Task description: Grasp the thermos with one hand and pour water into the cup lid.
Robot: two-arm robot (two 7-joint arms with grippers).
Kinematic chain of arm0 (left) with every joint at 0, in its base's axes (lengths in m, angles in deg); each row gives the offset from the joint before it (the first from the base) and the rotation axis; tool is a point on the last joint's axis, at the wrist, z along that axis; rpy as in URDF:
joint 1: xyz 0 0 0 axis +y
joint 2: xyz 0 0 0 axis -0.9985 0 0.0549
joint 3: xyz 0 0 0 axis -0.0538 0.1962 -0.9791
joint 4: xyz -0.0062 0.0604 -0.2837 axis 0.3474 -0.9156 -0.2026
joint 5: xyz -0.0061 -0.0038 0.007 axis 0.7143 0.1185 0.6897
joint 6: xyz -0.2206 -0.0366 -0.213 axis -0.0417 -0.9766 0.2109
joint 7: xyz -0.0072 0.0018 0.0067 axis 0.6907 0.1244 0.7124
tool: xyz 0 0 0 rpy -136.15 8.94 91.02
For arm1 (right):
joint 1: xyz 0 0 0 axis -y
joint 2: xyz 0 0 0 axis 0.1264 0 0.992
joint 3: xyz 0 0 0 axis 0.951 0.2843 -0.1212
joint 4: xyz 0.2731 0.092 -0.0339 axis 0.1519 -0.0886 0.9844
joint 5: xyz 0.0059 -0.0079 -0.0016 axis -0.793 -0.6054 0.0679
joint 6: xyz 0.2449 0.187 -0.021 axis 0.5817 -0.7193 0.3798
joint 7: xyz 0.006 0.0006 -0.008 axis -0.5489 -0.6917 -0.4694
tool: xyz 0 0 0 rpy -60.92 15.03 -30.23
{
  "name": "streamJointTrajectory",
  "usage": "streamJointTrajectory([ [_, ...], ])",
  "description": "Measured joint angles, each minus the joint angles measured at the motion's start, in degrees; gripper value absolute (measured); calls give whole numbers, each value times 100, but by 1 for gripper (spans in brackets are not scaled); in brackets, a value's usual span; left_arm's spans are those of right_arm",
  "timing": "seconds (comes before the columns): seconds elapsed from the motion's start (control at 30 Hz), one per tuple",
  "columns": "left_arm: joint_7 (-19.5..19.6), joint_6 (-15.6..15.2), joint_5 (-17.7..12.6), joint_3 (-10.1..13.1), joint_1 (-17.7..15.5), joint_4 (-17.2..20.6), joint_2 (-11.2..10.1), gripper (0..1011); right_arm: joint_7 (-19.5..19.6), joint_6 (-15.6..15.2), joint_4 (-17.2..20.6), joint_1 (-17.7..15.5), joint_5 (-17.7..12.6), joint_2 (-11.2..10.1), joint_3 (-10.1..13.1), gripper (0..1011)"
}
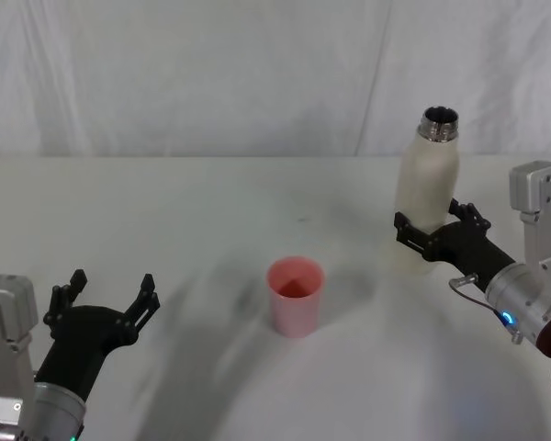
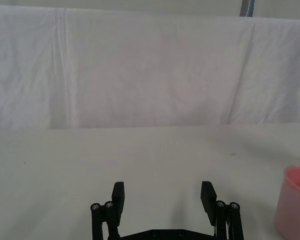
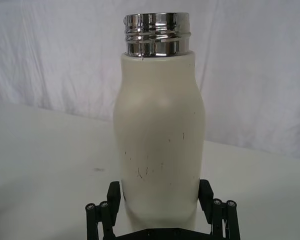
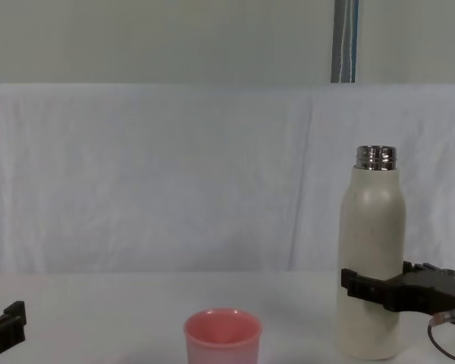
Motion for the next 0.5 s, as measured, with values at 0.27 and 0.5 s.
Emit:
streamJointTrajectory([
  [0.27,0,0,0,0,0,0,0,1001,3,-31,104,-74,-18,-48,11,1001],
  [0.5,0,0,0,0,0,0,0,1001,31,-119,361,-243,-47,-136,47,1001],
])
